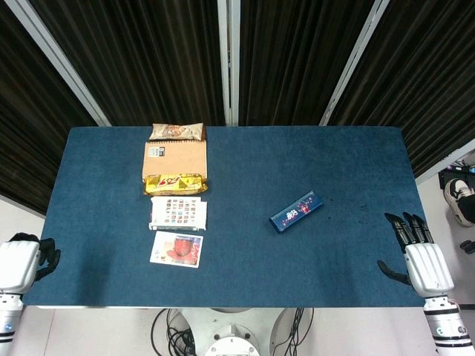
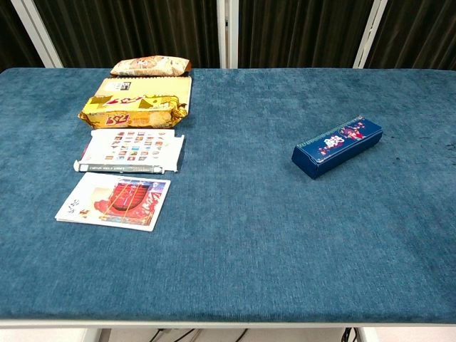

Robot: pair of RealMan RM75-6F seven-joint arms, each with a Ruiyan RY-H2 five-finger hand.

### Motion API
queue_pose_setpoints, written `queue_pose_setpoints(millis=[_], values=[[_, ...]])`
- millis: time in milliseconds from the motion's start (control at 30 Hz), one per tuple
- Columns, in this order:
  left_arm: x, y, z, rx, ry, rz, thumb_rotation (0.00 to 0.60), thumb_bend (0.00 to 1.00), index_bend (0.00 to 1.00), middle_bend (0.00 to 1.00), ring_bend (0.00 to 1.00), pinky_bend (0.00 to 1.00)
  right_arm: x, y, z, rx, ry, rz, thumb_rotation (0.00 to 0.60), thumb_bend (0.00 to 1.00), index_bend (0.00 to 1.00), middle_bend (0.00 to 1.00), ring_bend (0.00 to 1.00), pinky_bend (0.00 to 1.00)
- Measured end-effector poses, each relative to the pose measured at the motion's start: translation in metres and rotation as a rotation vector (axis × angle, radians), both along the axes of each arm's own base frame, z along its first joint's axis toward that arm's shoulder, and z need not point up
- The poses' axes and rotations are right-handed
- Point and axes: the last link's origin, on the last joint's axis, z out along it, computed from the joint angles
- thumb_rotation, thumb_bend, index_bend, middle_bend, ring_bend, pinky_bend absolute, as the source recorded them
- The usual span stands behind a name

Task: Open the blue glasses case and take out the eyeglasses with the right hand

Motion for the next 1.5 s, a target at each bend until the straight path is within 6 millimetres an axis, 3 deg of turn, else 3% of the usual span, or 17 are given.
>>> queue_pose_setpoints(millis=[200,400,733,867,1033,1500], values=[[0.000,-0.001,0.000,0.002,0.003,0.000,0.600,0.41,0.76,0.79,0.58,0.44,0.006,-0.015,-0.007,0.045,0.021,0.025,0.600,0.15,0.00,0.13,0.00,0.00],[0.000,0.000,0.000,0.001,0.004,0.002,0.600,0.41,0.76,0.79,0.58,0.44,0.019,-0.044,-0.023,0.154,0.065,0.054,0.600,0.17,0.00,0.15,0.00,0.00],[0.000,0.000,0.000,0.004,0.003,0.007,0.600,0.41,0.76,0.79,0.58,0.44,0.060,-0.136,-0.085,0.358,0.218,0.129,0.600,0.21,0.08,0.15,0.00,0.00],[-0.001,0.000,0.000,0.003,-0.005,0.007,0.600,0.41,0.76,0.79,0.58,0.44,0.069,-0.159,-0.105,0.383,0.268,0.126,0.600,0.23,0.10,0.15,0.00,0.00],[-0.001,0.000,0.001,0.000,-0.010,0.006,0.600,0.41,0.76,0.79,0.58,0.44,0.082,-0.170,-0.124,0.406,0.300,0.143,0.600,0.27,0.13,0.16,0.00,0.00],[-0.001,0.000,0.001,-0.002,-0.012,0.005,0.600,0.41,0.76,0.79,0.58,0.44,0.083,-0.175,-0.137,0.423,0.324,0.134,0.600,0.30,0.22,0.13,0.00,0.00]])
